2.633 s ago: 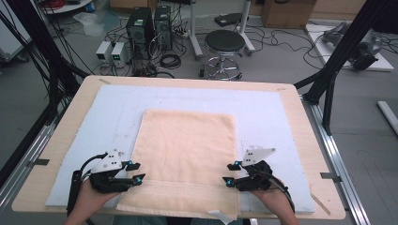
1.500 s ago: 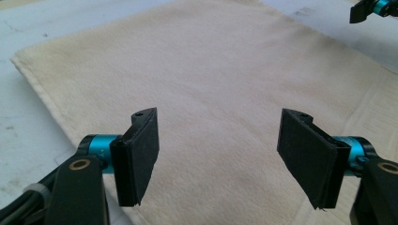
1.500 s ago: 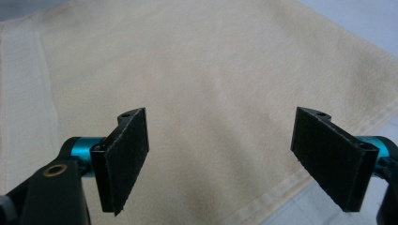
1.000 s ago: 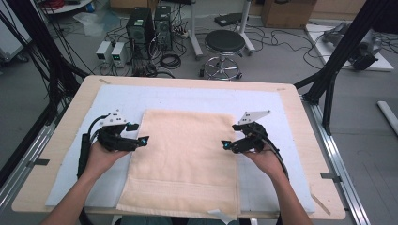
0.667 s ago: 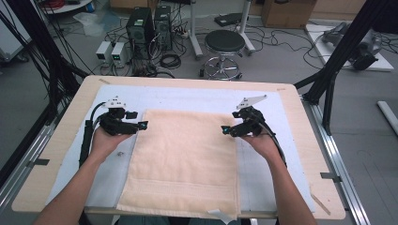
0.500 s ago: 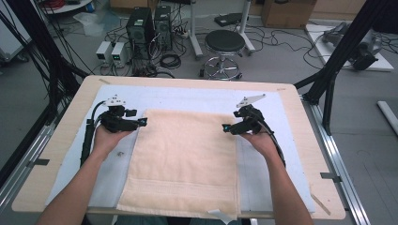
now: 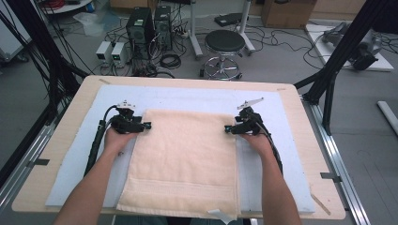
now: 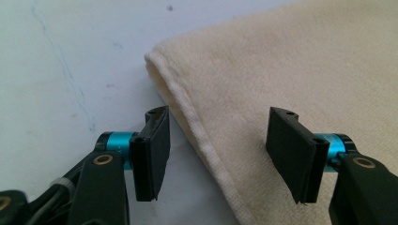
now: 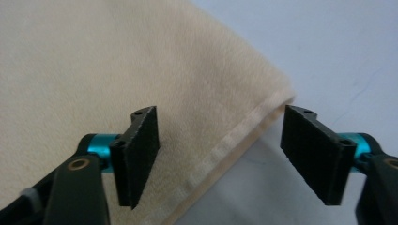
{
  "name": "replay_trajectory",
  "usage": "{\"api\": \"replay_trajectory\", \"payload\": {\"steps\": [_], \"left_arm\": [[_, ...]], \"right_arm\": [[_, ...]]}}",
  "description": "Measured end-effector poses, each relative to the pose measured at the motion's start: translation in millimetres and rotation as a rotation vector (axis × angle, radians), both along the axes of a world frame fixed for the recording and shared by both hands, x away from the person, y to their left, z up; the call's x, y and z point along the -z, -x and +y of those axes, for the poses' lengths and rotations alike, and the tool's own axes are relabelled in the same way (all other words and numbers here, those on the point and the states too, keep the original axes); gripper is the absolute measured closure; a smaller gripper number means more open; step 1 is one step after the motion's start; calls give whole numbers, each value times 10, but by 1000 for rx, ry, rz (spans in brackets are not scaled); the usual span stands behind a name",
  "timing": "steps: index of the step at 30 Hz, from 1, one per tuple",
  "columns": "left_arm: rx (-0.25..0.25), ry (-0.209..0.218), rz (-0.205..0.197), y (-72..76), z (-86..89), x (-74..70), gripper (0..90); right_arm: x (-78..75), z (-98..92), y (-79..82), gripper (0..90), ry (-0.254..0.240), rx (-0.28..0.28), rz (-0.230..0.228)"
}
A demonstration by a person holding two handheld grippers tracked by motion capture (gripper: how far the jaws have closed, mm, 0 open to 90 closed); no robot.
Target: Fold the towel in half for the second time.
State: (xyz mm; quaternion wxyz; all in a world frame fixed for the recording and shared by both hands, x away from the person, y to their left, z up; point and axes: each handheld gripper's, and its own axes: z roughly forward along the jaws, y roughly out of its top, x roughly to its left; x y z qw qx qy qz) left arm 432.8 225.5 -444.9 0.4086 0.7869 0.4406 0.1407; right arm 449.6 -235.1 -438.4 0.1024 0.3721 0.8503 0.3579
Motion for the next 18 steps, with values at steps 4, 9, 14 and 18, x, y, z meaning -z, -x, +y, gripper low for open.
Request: {"api": "replay_trajectory", "payload": {"steps": [4, 9, 14, 18], "left_arm": [[-20, -16, 1, 11, -32, -11, 424], [16, -7, 20, 39, -85, -25, 619], [15, 53, 65, 36, -77, -23, 786], [11, 66, 57, 49, -41, -71, 809]], "right_arm": [[38, -16, 33, 386, -38, 30, -17], [17, 61, 64, 537, -24, -10, -15], [3, 101, 70, 786, -61, -58, 43], [-38, 120, 86, 808, -66, -76, 46]]}}
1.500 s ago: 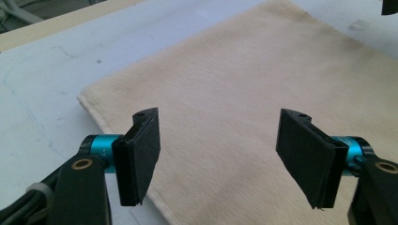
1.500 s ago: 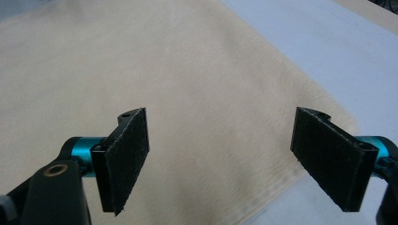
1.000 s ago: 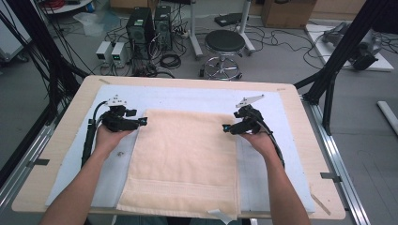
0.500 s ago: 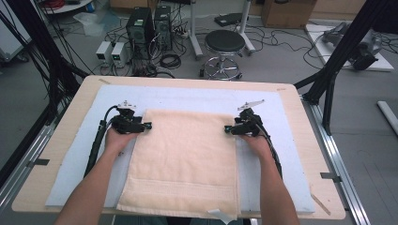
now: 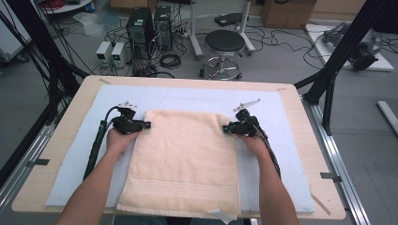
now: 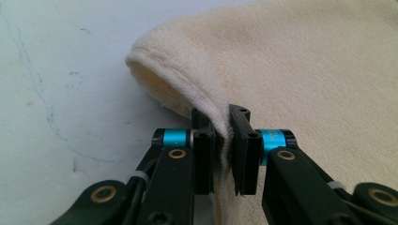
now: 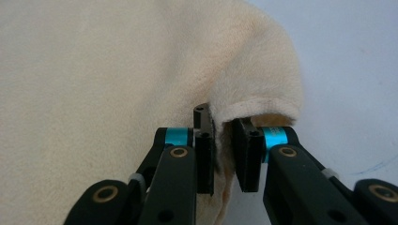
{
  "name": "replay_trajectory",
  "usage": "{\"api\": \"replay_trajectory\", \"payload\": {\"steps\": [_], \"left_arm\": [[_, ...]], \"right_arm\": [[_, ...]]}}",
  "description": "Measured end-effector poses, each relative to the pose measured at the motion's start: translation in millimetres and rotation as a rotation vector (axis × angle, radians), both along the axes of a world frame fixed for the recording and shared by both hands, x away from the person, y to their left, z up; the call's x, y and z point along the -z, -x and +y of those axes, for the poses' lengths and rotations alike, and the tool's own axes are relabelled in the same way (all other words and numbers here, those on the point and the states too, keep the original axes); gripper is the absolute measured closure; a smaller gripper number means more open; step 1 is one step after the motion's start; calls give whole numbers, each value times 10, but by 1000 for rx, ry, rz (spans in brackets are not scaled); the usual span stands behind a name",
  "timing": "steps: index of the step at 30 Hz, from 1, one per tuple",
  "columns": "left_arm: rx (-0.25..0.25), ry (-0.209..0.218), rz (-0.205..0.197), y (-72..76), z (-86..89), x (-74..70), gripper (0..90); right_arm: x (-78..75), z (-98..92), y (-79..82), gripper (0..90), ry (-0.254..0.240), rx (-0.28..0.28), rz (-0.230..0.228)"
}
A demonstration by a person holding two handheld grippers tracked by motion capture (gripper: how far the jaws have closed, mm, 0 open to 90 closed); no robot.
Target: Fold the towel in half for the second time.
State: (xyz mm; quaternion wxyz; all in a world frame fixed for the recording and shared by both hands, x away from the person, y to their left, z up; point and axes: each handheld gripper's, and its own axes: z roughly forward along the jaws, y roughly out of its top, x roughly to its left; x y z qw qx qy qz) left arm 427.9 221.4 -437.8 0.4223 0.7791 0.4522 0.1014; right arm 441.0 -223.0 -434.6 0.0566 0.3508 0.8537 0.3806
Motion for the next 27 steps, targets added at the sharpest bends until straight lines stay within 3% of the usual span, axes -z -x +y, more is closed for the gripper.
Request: {"api": "replay_trajectory", "payload": {"steps": [6, 11, 15, 19, 22, 27], "left_arm": [[23, 42, -76, 89, 54, -180, 818], [56, 62, -156, 285, 122, -420, 820], [95, 49, -235, 587, 185, -576, 820], [133, 47, -289, 991, 250, -559, 819], [161, 63, -288, 1273, 300, -460, 815], [219, 52, -226, 1593, 352, -244, 802]], "right_arm": [[-176, -22, 86, 813, -23, -31, -58], [-437, -63, 252, 815, -59, -68, -120], [-670, -88, 505, 814, -87, -120, -175], [-804, -90, 853, 813, -94, -183, -223], [-754, -107, 1118, 811, -97, -213, -226], [-528, -112, 1490, 801, -89, -250, -204]]}}
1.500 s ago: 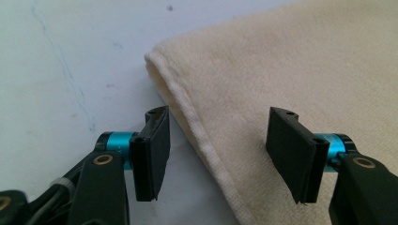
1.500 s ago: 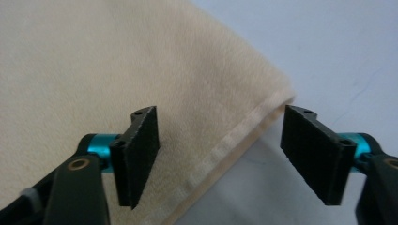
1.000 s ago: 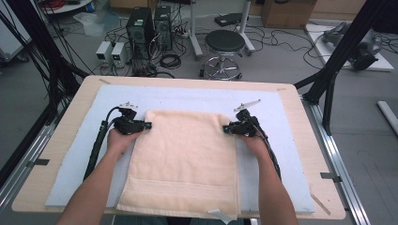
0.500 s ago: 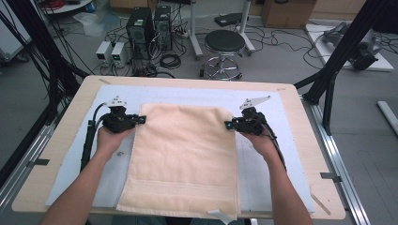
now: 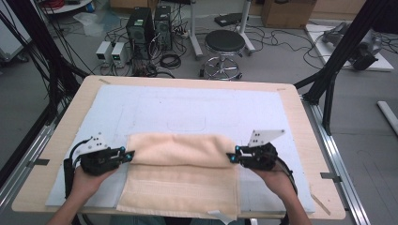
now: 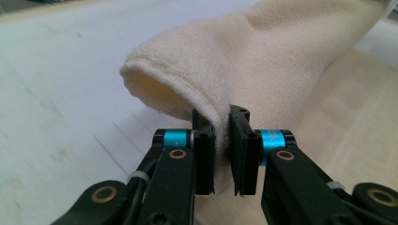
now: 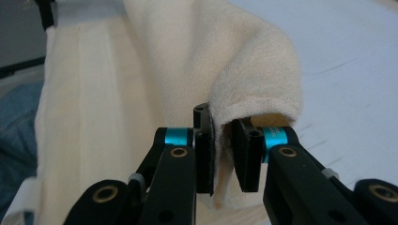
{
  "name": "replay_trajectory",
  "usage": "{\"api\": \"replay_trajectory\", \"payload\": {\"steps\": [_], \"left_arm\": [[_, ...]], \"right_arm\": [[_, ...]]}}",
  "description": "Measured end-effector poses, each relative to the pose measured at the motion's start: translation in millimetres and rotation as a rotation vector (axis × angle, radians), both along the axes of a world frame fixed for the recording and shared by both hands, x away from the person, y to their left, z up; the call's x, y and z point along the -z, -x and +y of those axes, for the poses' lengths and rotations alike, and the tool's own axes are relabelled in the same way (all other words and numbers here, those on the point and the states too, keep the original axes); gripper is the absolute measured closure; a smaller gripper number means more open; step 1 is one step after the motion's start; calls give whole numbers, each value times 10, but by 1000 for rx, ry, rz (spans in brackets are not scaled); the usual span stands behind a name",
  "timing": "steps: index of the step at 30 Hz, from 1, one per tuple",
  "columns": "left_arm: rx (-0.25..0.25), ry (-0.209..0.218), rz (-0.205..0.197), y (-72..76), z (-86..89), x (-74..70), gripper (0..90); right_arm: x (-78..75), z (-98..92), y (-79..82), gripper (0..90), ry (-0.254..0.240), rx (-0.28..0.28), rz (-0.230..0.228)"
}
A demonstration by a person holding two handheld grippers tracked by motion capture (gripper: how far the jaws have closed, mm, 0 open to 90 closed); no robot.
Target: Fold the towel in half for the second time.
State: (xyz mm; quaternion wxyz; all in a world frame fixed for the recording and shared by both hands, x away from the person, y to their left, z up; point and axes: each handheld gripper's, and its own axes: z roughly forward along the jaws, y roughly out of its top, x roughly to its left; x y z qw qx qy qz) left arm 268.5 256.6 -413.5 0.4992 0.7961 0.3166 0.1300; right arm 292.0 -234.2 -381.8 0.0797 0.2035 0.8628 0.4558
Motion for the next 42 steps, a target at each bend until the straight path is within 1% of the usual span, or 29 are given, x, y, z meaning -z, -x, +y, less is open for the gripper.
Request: {"api": "replay_trajectory", "payload": {"steps": [3, 6, 9, 12, 13, 14, 15, 17, 18, 20, 21, 24, 25, 29, 33, 35, 36, 37, 42], "left_arm": [[19, -13, 23, 100, 38, 57, 793], [37, -32, 45, 179, 69, 101, 786], [32, -47, 66, 230, 127, 147, 760], [8, -48, 75, 252, 210, 168, 722], [3, -45, 76, 256, 231, 166, 710], [-3, -44, 74, 257, 248, 157, 693], [-6, -45, 72, 254, 260, 143, 677], [-11, -40, 62, 245, 259, 110, 657], [-10, -44, 55, 232, 256, 92, 641], [-7, -50, 45, 207, 246, 62, 625], [-7, -50, 42, 194, 239, 50, 617], [-9, -47, 37, 160, 224, 22, 603], [-7, -48, 35, 149, 219, 15, 601], [-1, -61, 26, 115, 192, -14, 580], [-1, -60, 15, 78, 150, -63, 546], [2, -67, 11, 50, 131, -93, 525], [7, -70, 8, 33, 121, -107, 521], [6, -71, 7, 17, 108, -121, 517], [12, -79, 3, -95, 23, -175, 477]], "right_arm": [[138, 4, 149, 794, 24, -10, 18], [216, -9, 256, 784, 34, -15, 32], [263, -57, 291, 750, 42, -6, 48], [276, -124, 280, 696, 40, 27, 57], [272, -143, 269, 669, 39, 38, 50], [265, -159, 260, 639, 35, 52, 55], [255, -171, 246, 624, 28, 61, 59], [225, -188, 221, 597, 26, 77, 53], [211, -193, 202, 571, 27, 84, 51], [187, -195, 171, 547, 29, 96, 55], [180, -196, 152, 529, 28, 100, 49], [163, -197, 123, 507, 31, 108, 58], [163, -196, 110, 501, 29, 108, 50], [155, -202, 82, 476, 28, 118, 58], [128, -182, 49, 447, 33, 122, 50], [107, -171, 27, 432, 38, 123, 43], [96, -161, 18, 427, 39, 124, 49], [87, -154, 1, 419, 44, 122, 42], [72, -132, -87, 396, 47, 136, 48]]}}
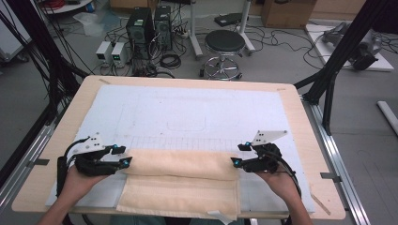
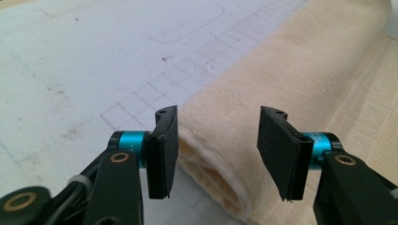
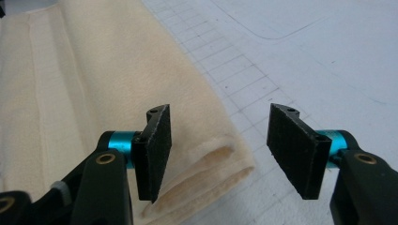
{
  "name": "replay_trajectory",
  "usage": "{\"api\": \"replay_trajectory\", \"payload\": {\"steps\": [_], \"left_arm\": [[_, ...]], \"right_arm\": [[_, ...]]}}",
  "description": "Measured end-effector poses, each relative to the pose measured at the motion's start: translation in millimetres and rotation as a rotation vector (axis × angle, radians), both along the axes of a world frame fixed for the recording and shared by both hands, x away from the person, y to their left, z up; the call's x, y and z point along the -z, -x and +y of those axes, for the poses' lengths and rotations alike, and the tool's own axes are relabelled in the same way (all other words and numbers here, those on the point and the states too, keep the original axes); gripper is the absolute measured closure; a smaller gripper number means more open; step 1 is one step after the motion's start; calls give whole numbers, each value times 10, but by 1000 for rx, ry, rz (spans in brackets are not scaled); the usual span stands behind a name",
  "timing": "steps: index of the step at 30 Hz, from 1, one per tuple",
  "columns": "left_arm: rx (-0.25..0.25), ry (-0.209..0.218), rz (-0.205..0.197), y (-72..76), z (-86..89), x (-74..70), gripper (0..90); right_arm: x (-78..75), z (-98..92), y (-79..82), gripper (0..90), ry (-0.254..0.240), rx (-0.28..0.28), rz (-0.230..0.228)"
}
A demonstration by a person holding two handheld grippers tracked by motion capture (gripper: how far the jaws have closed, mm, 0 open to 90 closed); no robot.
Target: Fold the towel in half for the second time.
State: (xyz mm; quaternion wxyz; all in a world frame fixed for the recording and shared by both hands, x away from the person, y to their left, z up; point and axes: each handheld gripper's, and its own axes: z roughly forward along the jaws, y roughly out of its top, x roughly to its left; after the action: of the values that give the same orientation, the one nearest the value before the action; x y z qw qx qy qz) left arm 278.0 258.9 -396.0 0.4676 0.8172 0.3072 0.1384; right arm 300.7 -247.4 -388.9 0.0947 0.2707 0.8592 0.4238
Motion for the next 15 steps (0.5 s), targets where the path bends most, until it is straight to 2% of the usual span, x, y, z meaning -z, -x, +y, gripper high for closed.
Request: {"api": "replay_trajectory", "payload": {"steps": [4, 8, 11, 15], "left_arm": [[12, -21, 0, -105, -77, -10, 453], [9, -29, 20, -205, -124, 35, 422], [6, -36, 48, -275, -124, 84, 395], [17, -24, 83, -327, -120, 130, 376]], "right_arm": [[36, 23, -72, 377, 12, 4, 10], [80, 54, -123, 366, 28, 5, 37], [112, 66, -167, 360, 25, -10, 48], [144, 101, -187, 367, 26, -32, 79]]}}
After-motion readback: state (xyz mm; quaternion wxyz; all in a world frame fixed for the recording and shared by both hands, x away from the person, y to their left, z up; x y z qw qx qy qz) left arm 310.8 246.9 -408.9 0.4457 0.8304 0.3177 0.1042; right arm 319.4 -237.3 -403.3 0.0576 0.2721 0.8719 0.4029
